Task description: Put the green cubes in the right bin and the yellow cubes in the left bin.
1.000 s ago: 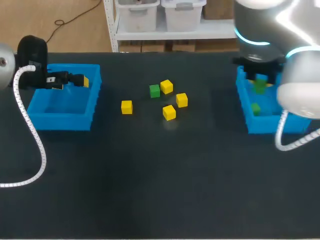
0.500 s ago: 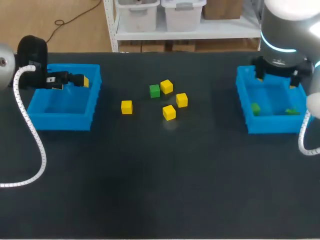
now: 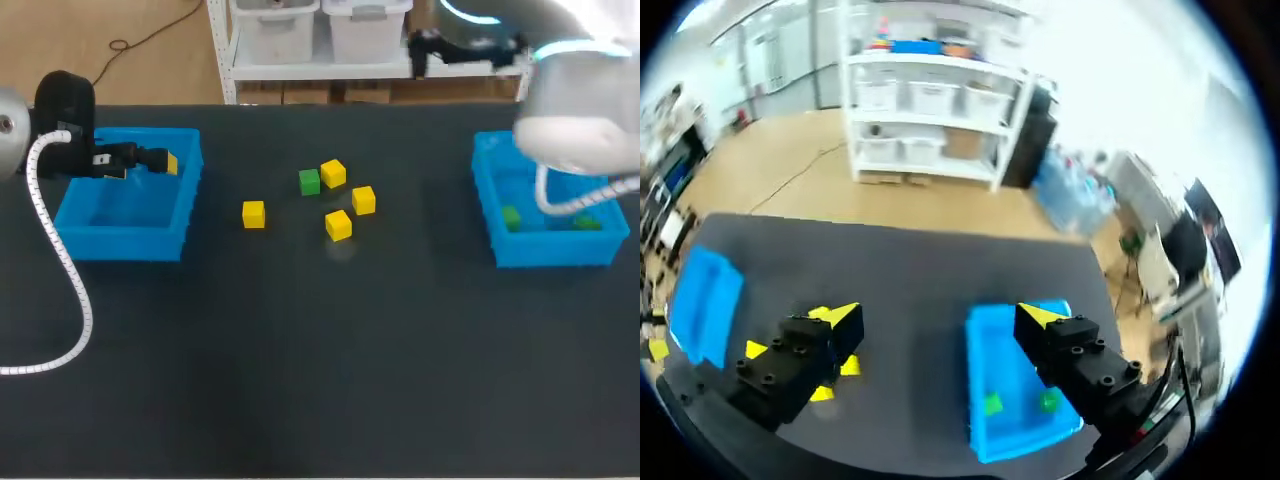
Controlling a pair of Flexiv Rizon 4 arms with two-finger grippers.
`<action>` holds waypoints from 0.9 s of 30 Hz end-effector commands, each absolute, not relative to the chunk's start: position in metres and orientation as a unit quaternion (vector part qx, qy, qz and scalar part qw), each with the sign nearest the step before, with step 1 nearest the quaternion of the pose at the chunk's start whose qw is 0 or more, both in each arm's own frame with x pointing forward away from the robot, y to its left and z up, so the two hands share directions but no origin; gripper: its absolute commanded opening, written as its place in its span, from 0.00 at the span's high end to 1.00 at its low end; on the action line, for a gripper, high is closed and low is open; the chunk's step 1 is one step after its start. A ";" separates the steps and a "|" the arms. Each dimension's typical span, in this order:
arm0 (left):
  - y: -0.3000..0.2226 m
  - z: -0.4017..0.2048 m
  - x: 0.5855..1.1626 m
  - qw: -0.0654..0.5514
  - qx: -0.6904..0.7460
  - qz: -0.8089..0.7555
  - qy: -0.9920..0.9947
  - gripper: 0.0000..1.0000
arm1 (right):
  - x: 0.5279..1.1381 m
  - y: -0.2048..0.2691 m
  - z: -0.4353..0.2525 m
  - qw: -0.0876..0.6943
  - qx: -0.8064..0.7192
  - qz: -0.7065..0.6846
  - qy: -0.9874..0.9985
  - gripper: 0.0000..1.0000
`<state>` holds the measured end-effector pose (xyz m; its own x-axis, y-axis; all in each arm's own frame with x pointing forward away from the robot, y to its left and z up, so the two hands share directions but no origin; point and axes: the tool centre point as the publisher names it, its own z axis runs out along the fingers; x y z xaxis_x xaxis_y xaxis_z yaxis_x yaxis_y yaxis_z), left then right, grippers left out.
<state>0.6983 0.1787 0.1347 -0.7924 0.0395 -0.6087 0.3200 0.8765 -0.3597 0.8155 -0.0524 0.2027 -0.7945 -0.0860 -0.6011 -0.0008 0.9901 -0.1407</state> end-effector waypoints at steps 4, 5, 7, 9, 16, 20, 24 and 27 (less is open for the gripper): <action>0.178 0.135 0.699 0.305 0.097 -0.225 0.920 0.00 | 0.859 0.049 0.204 0.276 -0.392 -0.104 0.871 0.00; 0.178 0.135 0.699 0.305 0.097 -0.225 0.920 0.00 | 0.860 0.055 0.205 0.269 -0.416 -0.100 0.863 0.00; 0.178 0.135 0.699 0.305 0.097 -0.225 0.920 0.00 | 0.858 0.068 0.205 0.259 -0.484 -0.105 0.829 0.00; 0.178 0.135 0.699 0.305 0.097 -0.225 0.920 0.00 | 0.852 0.080 0.206 0.242 -0.554 -0.104 0.790 0.00; 0.178 0.135 0.699 0.305 0.097 -0.225 0.920 0.00 | 0.804 0.106 0.197 0.162 -0.747 -0.105 0.637 0.00; 0.178 0.135 0.699 0.305 0.097 -0.225 0.920 0.00 | 0.783 0.112 0.183 0.149 -0.801 -0.138 0.563 0.00; 0.178 0.135 0.699 0.305 0.097 -0.225 0.920 0.00 | 0.770 0.112 0.162 0.139 -0.835 -0.179 0.502 0.00; 0.178 0.135 0.699 0.305 0.097 -0.225 0.920 0.00 | 0.765 0.110 0.144 0.126 -0.852 -0.210 0.463 0.00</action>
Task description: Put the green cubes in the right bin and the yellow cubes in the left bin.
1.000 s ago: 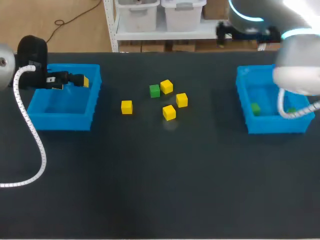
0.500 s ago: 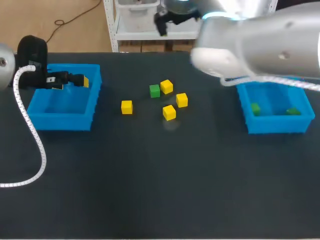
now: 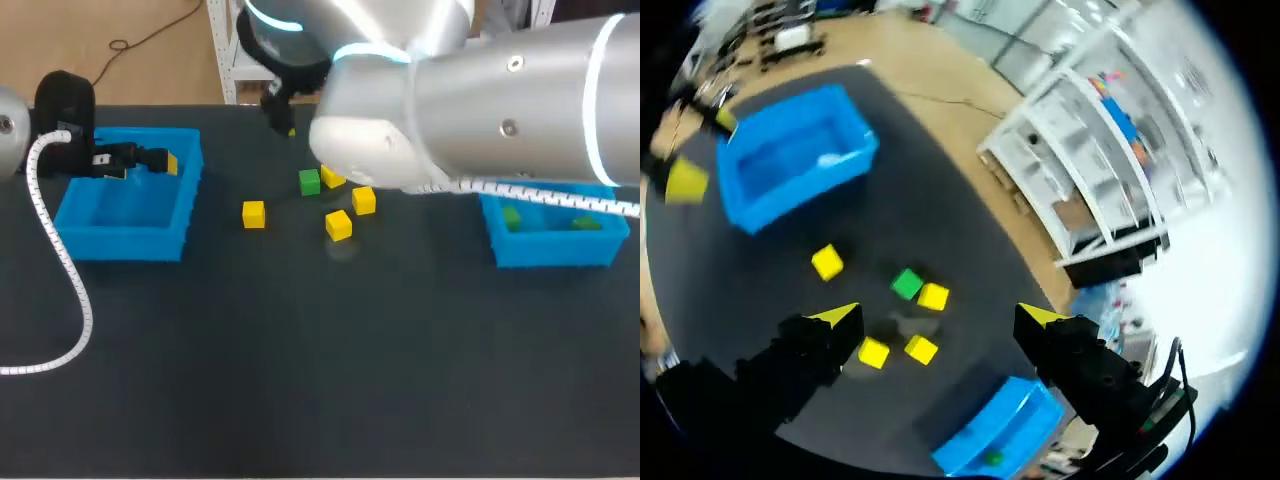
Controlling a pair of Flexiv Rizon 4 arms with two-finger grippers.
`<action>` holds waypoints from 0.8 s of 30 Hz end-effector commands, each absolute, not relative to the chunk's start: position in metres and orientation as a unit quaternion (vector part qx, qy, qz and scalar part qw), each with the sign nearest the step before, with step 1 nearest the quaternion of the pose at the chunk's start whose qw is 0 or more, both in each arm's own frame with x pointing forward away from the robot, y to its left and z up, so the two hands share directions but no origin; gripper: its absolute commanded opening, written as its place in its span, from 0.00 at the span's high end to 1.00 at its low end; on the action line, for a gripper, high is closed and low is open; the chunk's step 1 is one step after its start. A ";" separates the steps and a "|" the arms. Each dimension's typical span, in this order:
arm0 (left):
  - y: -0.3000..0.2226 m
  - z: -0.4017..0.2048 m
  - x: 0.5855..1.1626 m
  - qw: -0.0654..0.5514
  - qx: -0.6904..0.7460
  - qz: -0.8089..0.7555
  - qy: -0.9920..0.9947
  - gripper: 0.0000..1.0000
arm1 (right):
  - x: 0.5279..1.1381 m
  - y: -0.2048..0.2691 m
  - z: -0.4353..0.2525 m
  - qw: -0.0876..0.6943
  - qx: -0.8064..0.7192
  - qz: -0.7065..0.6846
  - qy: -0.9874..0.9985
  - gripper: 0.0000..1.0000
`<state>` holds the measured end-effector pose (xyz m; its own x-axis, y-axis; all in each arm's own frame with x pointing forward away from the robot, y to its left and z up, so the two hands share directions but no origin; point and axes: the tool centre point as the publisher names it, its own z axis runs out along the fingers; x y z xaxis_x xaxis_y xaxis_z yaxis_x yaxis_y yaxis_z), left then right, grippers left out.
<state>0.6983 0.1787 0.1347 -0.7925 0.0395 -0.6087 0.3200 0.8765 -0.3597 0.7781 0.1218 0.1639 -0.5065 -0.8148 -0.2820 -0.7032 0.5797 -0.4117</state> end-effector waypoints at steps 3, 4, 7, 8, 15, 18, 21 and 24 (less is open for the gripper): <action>0.178 0.135 0.699 0.305 0.097 -0.225 0.920 0.00 | 0.763 0.108 0.129 0.107 -0.863 -0.217 0.443 0.00; 0.178 0.135 0.699 0.305 0.097 -0.225 0.920 0.00 | 0.765 0.107 0.125 0.103 -0.864 -0.216 0.443 0.00; 0.178 0.135 0.699 0.305 0.097 -0.225 0.920 0.00 | 0.770 0.107 0.116 0.089 -0.863 -0.216 0.447 0.00; 0.178 0.135 0.699 0.305 0.097 -0.225 0.920 0.00 | 0.772 0.107 0.114 0.084 -0.863 -0.214 0.451 0.00; 0.178 0.135 0.699 0.305 0.097 -0.225 0.920 0.00 | 0.782 0.115 0.106 0.061 -0.845 -0.173 0.502 0.00; 0.178 0.135 0.699 0.305 0.097 -0.225 0.920 0.00 | 0.787 0.118 0.105 0.067 -0.835 -0.163 0.522 0.00; 0.178 0.135 0.699 0.305 0.097 -0.225 0.920 0.00 | 0.788 0.123 0.110 0.083 -0.812 -0.107 0.568 0.00; 0.178 0.135 0.699 0.305 0.097 -0.225 0.920 0.00 | 0.791 0.127 0.119 0.119 -0.787 -0.089 0.599 0.00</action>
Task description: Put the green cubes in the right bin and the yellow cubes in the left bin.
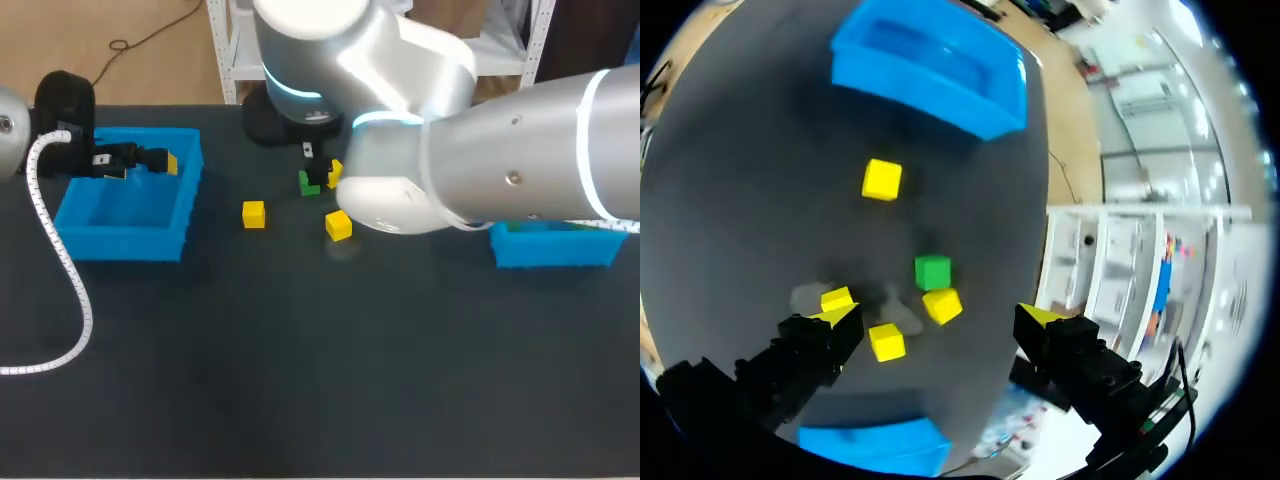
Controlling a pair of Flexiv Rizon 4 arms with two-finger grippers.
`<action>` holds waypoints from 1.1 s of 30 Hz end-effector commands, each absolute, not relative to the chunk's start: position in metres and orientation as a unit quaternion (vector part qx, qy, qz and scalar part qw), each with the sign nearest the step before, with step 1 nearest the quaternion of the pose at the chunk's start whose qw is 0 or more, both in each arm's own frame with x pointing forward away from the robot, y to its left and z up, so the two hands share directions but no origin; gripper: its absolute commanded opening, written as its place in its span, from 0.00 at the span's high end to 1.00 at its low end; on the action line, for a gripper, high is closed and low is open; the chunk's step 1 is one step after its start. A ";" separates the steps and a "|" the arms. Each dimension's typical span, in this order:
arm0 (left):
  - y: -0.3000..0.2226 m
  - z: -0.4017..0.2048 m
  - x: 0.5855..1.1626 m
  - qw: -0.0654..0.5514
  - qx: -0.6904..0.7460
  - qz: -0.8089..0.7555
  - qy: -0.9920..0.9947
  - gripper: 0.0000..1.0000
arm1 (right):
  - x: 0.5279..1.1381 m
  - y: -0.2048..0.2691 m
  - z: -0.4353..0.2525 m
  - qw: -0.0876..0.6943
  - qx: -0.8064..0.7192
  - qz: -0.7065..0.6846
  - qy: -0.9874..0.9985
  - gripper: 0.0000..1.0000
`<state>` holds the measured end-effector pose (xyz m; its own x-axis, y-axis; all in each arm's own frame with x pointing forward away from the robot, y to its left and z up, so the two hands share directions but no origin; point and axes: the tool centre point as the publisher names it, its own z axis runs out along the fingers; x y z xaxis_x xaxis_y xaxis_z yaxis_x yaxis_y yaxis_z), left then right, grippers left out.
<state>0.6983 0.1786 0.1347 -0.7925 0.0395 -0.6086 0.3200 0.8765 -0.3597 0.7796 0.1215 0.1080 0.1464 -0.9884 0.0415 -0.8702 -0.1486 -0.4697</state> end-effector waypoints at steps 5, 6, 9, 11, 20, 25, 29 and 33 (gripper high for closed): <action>0.178 0.135 0.699 0.305 0.097 -0.225 0.920 0.00 | 0.791 0.127 0.119 0.119 -0.787 -0.089 0.599 0.00; 0.178 0.135 0.699 0.305 0.097 -0.225 0.920 0.00 | 0.791 0.127 0.119 0.119 -0.787 -0.089 0.599 0.00; 0.178 0.135 0.699 0.305 0.097 -0.225 0.920 0.00 | 0.791 0.127 0.119 0.119 -0.787 -0.089 0.599 0.00; 0.178 0.135 0.699 0.305 0.097 -0.225 0.920 0.00 | 0.791 0.127 0.119 0.119 -0.787 -0.089 0.599 0.00; 0.178 0.135 0.699 0.305 0.097 -0.225 0.920 0.00 | 0.804 0.122 0.113 0.083 -0.789 -0.098 0.600 0.00; 0.178 0.135 0.699 0.305 0.097 -0.225 0.920 0.00 | 0.824 0.130 0.100 0.064 -0.802 -0.083 0.588 0.00; 0.178 0.135 0.699 0.305 0.097 -0.225 0.920 0.00 | 0.838 0.137 0.088 0.057 -0.806 -0.065 0.586 0.00; 0.178 0.135 0.699 0.305 0.097 -0.225 0.920 0.00 | 0.850 0.140 0.067 0.042 -0.802 -0.042 0.594 0.00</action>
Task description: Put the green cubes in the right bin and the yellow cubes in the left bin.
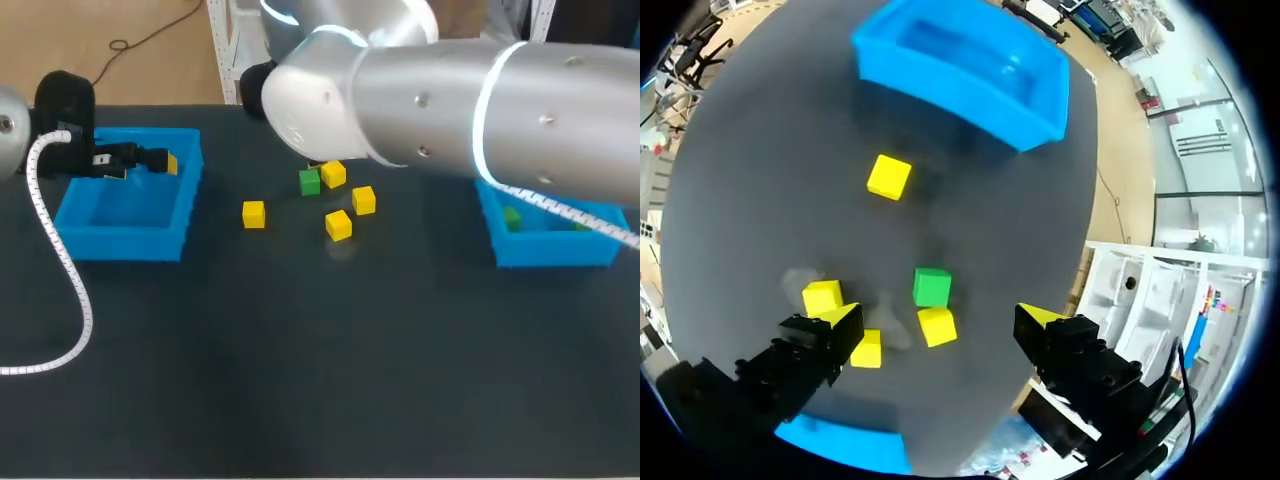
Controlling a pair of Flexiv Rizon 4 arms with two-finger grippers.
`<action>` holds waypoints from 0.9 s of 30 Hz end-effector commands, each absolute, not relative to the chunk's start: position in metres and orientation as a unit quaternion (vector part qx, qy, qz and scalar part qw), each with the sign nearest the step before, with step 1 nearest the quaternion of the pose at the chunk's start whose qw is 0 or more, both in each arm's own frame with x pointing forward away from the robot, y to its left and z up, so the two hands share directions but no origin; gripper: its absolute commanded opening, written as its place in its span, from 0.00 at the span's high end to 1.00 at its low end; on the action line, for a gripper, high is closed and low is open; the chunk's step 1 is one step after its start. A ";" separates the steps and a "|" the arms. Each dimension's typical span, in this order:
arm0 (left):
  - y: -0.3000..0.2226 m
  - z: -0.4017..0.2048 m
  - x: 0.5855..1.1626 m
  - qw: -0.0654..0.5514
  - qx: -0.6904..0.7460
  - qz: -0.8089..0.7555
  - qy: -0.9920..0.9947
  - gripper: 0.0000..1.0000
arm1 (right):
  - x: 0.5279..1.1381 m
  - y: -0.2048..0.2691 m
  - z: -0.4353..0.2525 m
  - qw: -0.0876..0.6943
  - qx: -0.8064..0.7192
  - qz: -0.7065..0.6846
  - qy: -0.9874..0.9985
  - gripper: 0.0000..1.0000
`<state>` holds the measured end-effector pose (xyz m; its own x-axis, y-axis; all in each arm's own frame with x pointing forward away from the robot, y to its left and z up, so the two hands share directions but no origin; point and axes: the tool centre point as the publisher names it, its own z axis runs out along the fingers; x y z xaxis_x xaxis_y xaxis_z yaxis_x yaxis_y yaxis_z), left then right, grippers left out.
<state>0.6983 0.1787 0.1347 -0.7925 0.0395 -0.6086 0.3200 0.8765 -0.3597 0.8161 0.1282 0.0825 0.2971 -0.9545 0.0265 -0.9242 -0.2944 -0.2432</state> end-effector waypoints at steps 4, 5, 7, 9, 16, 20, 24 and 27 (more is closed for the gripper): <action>0.178 0.135 0.699 0.305 0.097 -0.225 0.920 0.00 | 0.860 0.140 0.047 0.025 -0.797 -0.021 0.603 0.00; 0.178 0.135 0.699 0.305 0.097 -0.225 0.920 0.00 | 0.861 0.140 0.044 0.022 -0.797 -0.017 0.604 0.00; 0.178 0.135 0.699 0.305 0.097 -0.225 0.920 0.00 | 0.863 0.139 0.039 0.019 -0.795 -0.011 0.607 0.00; 0.178 0.135 0.699 0.305 0.097 -0.225 0.920 0.00 | 0.866 0.137 0.034 0.015 -0.793 -0.005 0.609 0.00; 0.178 0.135 0.699 0.305 0.097 -0.225 0.920 0.00 | 0.863 0.135 0.022 0.002 -0.789 0.010 0.614 0.00; 0.178 0.135 0.699 0.305 0.097 -0.225 0.920 0.00 | 0.858 0.134 0.013 -0.004 -0.788 0.019 0.615 0.00; 0.178 0.135 0.699 0.305 0.097 -0.225 0.920 0.00 | 0.854 0.135 0.006 -0.008 -0.787 0.031 0.616 0.00; 0.178 0.135 0.699 0.305 0.097 -0.225 0.920 0.00 | 0.852 0.135 -0.002 -0.013 -0.786 0.037 0.617 0.00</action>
<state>0.6983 0.1787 0.1346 -0.7925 0.0395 -0.6086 0.3200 0.8765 -0.3597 0.8414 0.1303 0.0035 0.2378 -0.9704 -0.0418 -0.9580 -0.2272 -0.1751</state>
